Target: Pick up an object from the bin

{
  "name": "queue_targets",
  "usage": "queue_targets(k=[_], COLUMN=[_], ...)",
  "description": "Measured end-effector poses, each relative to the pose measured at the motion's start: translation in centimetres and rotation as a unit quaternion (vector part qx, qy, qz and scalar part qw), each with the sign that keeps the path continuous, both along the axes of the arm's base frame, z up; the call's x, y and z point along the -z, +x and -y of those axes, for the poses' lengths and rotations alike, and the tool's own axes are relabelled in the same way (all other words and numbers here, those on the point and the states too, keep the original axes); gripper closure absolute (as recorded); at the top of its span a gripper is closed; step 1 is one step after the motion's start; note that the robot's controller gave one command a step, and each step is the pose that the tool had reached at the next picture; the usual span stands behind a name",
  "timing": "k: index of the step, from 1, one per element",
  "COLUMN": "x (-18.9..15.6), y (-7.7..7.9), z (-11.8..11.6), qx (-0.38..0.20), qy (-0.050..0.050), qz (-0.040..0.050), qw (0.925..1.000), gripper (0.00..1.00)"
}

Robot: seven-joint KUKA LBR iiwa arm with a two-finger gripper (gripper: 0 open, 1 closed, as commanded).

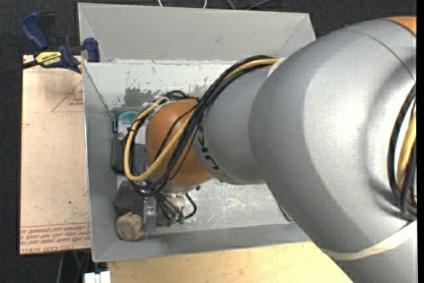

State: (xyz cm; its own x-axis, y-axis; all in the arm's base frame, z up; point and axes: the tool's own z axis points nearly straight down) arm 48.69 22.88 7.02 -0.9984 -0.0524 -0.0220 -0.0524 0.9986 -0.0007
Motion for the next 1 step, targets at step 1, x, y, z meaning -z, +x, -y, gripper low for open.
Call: queue_targets(k=[1], x=[0.0], y=[0.0], z=[0.0], qx=[0.0], qy=[0.0], qz=[0.0], qw=[1.0], gripper=[1.0])
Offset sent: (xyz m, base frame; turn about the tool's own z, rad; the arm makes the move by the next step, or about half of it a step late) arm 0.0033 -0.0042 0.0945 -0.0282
